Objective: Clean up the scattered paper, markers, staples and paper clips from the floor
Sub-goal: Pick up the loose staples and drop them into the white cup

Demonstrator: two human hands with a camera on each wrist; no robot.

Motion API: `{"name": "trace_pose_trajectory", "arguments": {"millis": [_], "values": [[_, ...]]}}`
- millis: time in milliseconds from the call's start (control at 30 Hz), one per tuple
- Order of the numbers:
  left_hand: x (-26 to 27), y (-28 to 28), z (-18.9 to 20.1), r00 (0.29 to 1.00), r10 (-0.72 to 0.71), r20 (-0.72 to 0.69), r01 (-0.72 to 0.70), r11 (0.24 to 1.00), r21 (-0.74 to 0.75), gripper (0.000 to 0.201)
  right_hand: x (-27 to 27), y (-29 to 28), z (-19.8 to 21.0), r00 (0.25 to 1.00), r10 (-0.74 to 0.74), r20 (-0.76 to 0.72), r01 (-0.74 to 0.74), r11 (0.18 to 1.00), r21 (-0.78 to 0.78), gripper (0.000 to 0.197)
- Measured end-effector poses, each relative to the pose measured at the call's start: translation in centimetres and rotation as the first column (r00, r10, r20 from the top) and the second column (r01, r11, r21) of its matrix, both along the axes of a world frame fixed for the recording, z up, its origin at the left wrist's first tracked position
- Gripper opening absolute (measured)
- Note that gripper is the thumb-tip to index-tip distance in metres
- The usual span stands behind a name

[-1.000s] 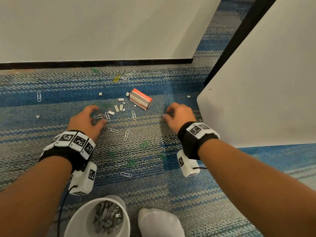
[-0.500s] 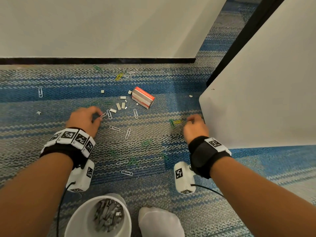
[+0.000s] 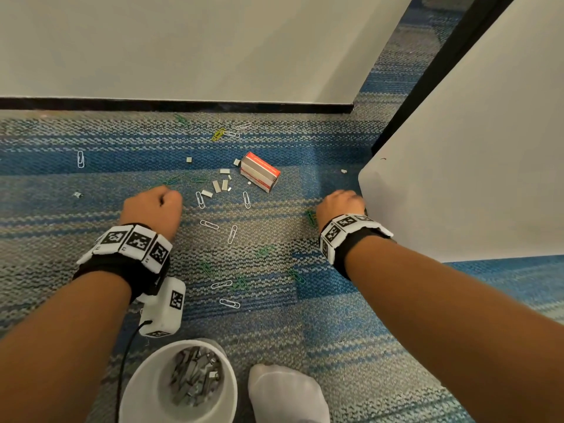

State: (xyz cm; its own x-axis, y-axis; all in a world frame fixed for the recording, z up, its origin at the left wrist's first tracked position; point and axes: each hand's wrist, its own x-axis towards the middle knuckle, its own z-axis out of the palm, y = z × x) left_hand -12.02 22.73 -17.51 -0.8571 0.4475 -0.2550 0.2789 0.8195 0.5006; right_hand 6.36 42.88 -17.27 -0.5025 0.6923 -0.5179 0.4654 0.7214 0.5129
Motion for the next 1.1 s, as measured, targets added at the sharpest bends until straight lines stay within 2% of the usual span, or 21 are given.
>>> {"name": "trace_pose_trajectory", "arguments": {"millis": [67, 200, 400, 467, 500, 533, 600, 633, 667, 700, 733, 767, 800, 833, 867, 933, 1000, 1100], "values": [[0.1, 0.2, 0.2, 1.0, -0.015, -0.015, 0.015, 1.0, -0.02, 0.04, 0.1, 0.3, 0.2, 0.999, -0.007, 0.033, 0.007, 1.0, 0.012, 0.03], [0.1, -0.1, 0.1, 0.999, -0.036, -0.015, 0.036, 0.999, -0.004, 0.048, 0.8, 1.2, 0.3, 1.0, -0.013, 0.0, 0.013, 1.0, 0.018, 0.028], [-0.7, -0.7, -1.2, 0.972, 0.125, 0.2, -0.137, 0.99, 0.045, 0.026, 1.5, 2.4, 1.3, 0.999, -0.03, -0.039, 0.027, 0.996, -0.079, 0.031], [-1.0, -0.8, -1.4, 0.921, 0.179, 0.347, -0.243, 0.958, 0.15, 0.019, 1.7, 2.3, 2.3, 0.995, -0.033, -0.091, 0.021, 0.992, -0.128, 0.024], [-1.2, -0.8, -1.5, 0.883, 0.204, 0.423, -0.312, 0.928, 0.204, 0.018, 1.7, 2.3, 2.9, 0.984, -0.064, -0.165, 0.036, 0.985, -0.169, 0.017], [-1.5, -0.8, -1.5, 0.84, 0.23, 0.491, -0.387, 0.888, 0.248, 0.017, 1.5, 2.4, 3.4, 0.953, -0.167, -0.253, 0.108, 0.967, -0.23, 0.013], [-1.8, -0.7, -1.1, 0.762, 0.27, 0.589, -0.506, 0.816, 0.279, 0.017, 0.9, 2.6, 3.8, 0.806, -0.451, -0.382, 0.291, 0.865, -0.408, 0.018], [-2.0, -0.9, -1.2, 0.737, 0.273, 0.618, -0.527, 0.805, 0.273, 0.018, 0.6, 2.6, 3.8, 0.685, -0.592, -0.425, 0.356, 0.781, -0.514, 0.019], [-2.2, -1.0, -1.1, 0.727, 0.266, 0.633, -0.527, 0.807, 0.267, 0.019, 0.4, 2.7, 3.7, 0.507, -0.736, -0.449, 0.389, 0.66, -0.643, 0.015], [-2.4, -1.1, -1.1, 0.731, 0.248, 0.636, -0.511, 0.816, 0.268, 0.02, 0.3, 2.5, 3.9, 0.284, -0.866, -0.411, 0.382, 0.495, -0.78, 0.009], [-2.5, -1.3, -1.1, 0.752, 0.243, 0.613, -0.482, 0.837, 0.259, 0.021, 0.5, 2.3, 4.0, 0.058, -0.943, -0.328, 0.336, 0.328, -0.883, 0.012], [-2.5, -1.3, -1.1, 0.777, 0.232, 0.585, -0.446, 0.859, 0.252, 0.022, 0.9, 2.1, 3.9, -0.117, -0.96, -0.254, 0.294, 0.211, -0.932, 0.02], [-2.5, -1.3, -1.3, 0.812, 0.218, 0.541, -0.398, 0.885, 0.242, 0.022, 1.6, 2.1, 3.6, -0.21, -0.954, -0.216, 0.273, 0.155, -0.949, 0.025], [-2.2, -1.2, -1.3, 0.858, 0.202, 0.473, -0.34, 0.912, 0.228, 0.02, 2.3, 1.8, 3.0, -0.248, -0.946, -0.208, 0.272, 0.138, -0.952, 0.025], [-1.8, -1.3, -1.2, 0.916, 0.176, 0.361, -0.25, 0.953, 0.169, 0.016, 2.9, 1.6, 2.4, -0.233, -0.945, -0.231, 0.288, 0.16, -0.944, 0.021], [-0.7, -1.3, -1.0, 0.988, 0.067, 0.137, -0.073, 0.996, 0.04, 0.006, 4.2, 0.8, 1.1, -0.119, -0.927, -0.355, 0.345, 0.297, -0.89, 0.014], [0.2, -1.3, -1.0, 0.997, -0.049, 0.054, 0.05, 0.999, -0.016, 0.017, 5.3, -0.1, 0.2, -0.075, -0.87, -0.487, 0.413, 0.418, -0.81, 0.008], [0.5, -1.1, -1.3, 0.98, -0.2, 0.004, 0.2, 0.977, -0.076, 0.024, 6.0, -1.1, -0.7, -0.046, -0.829, -0.558, 0.478, 0.472, -0.741, 0.032]]}}
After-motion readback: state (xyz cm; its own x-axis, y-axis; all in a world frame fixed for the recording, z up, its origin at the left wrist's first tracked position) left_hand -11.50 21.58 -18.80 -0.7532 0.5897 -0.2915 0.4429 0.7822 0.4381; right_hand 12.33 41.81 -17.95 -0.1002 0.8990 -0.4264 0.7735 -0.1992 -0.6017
